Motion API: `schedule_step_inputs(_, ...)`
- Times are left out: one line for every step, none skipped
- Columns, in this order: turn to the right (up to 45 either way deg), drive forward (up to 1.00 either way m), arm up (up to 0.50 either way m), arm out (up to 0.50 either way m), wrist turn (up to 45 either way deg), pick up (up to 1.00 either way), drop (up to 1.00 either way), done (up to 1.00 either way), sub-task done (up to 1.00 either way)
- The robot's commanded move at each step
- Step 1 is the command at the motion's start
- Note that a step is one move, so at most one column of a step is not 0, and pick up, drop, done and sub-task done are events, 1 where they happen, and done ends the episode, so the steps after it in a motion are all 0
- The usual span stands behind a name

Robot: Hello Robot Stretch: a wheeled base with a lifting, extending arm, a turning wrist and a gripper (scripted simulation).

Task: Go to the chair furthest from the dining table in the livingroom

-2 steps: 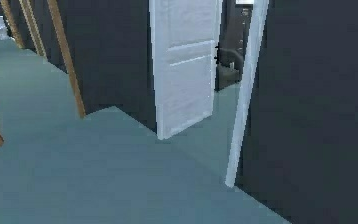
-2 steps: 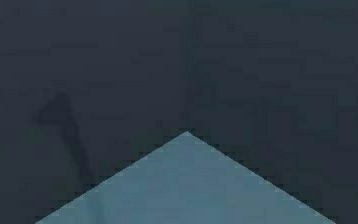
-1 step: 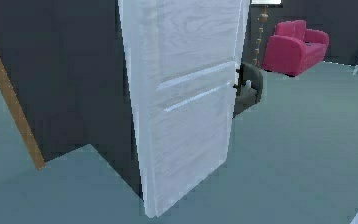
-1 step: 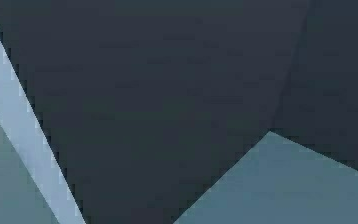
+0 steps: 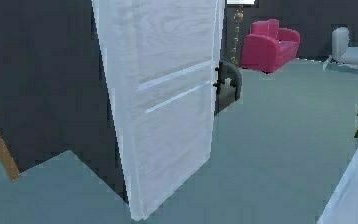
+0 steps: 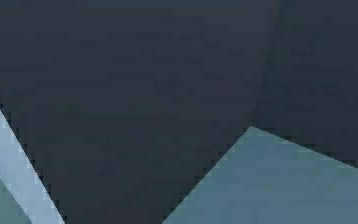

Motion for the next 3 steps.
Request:
schedule_step_inputs(0.0,0.4,0.0,0.0,0.0,0.0,0.0,0.0,0.0)
schedule_step_inputs(30.0,0.0,0.0,0.0,0.0,0.0,0.0,0.0,0.0)
schedule_step_inputs(0.0,1.0,0.0,0.0,0.0,0.0,0.0,0.0,0.0)
